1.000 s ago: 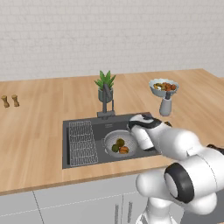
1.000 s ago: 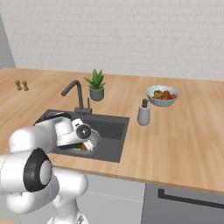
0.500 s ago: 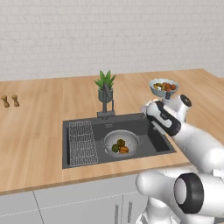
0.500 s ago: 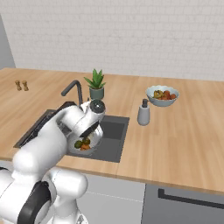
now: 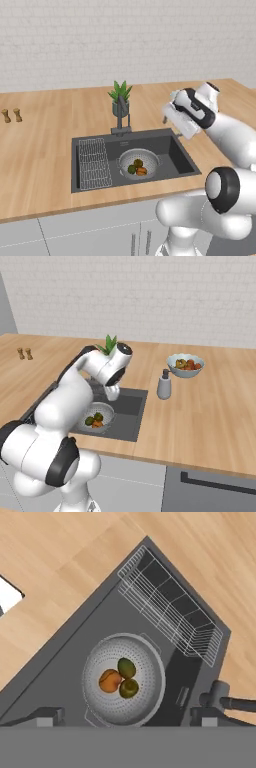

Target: Put the colander in the sink, put the kiwi, mango, peach in the colander, and turn on the sink faucet and pour water over the colander.

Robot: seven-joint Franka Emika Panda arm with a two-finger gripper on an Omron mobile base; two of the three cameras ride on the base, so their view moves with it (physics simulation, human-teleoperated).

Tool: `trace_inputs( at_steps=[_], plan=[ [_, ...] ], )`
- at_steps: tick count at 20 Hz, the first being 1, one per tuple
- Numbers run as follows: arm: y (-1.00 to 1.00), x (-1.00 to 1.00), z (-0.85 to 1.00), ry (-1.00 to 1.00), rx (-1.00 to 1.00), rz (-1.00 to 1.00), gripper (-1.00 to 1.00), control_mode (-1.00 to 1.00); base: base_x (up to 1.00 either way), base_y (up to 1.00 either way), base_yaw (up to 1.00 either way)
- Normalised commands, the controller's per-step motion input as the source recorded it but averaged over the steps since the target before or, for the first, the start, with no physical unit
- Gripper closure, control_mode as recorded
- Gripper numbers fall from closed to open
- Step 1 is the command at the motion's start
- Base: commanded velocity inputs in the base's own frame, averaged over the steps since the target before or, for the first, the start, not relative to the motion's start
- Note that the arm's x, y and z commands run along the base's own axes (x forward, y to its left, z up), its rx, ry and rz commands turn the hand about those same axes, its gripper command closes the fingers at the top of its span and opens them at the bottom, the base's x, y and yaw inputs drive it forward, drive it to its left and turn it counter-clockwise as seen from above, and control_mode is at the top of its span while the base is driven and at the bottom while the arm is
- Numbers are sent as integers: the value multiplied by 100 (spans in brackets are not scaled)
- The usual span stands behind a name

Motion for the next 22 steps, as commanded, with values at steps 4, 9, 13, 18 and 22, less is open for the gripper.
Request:
trace_inputs(
  at_steps=[4,9,13,18,22],
  plan=[
    [5,0,12,0,44,-10,-100,-100,0,0,0],
    [40,2,0,5,32,-22,-100,-100,0,0,0],
    [50,6,0,9,23,-35,-100,-100,0,0,0],
    [14,25,-1,7,24,-38,-100,-100,0,0,0],
    [0,53,-14,9,27,-12,-100,-100,0,0,0]
  ],
)
